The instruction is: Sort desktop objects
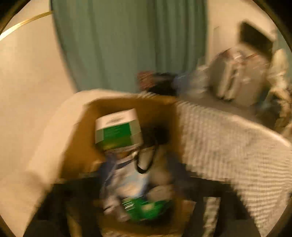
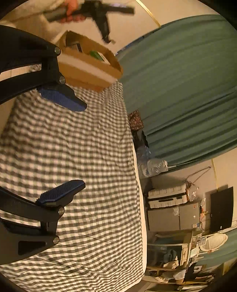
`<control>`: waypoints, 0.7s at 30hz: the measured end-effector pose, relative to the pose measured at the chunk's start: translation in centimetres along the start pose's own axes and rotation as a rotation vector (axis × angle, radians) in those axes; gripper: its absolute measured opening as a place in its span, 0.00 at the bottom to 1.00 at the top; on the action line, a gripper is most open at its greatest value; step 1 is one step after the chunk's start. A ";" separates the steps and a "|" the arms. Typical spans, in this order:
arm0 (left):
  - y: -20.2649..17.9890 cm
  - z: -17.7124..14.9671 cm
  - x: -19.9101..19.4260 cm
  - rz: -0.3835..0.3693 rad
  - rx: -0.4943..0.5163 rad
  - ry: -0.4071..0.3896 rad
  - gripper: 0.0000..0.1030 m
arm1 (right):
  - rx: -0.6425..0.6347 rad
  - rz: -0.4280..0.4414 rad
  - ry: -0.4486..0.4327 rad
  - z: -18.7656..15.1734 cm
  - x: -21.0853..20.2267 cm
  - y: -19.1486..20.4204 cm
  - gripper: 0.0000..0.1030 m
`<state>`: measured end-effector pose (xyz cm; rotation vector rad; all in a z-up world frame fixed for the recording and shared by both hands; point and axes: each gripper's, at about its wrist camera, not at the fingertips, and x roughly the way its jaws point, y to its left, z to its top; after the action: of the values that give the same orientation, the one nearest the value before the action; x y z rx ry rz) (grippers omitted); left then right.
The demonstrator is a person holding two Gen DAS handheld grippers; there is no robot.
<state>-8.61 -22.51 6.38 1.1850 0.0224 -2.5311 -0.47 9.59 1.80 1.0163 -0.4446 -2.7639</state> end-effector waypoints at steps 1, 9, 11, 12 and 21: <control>0.4 -0.5 -0.7 0.023 -0.017 -0.020 0.86 | 0.005 -0.001 0.006 0.3 -0.4 0.8 0.87; -0.2 -2.8 -7.3 -0.093 0.020 -0.085 1.00 | -0.092 -0.047 -0.026 3.0 -2.8 8.2 0.92; -1.0 -3.2 -8.6 -0.078 0.081 -0.082 1.00 | -0.095 -0.079 -0.036 3.3 -3.0 9.5 0.92; -1.5 -3.5 -9.4 -0.073 0.098 -0.093 1.00 | -0.092 -0.085 -0.038 3.7 -3.1 10.1 0.92; -0.9 -3.7 -11.9 -0.106 0.066 -0.093 1.00 | -0.065 -0.114 -0.060 4.2 -4.1 11.1 0.92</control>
<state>0.87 -17.51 12.80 1.1166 -0.0221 -2.6960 0.43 1.04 10.98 0.9754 -0.3121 -2.8954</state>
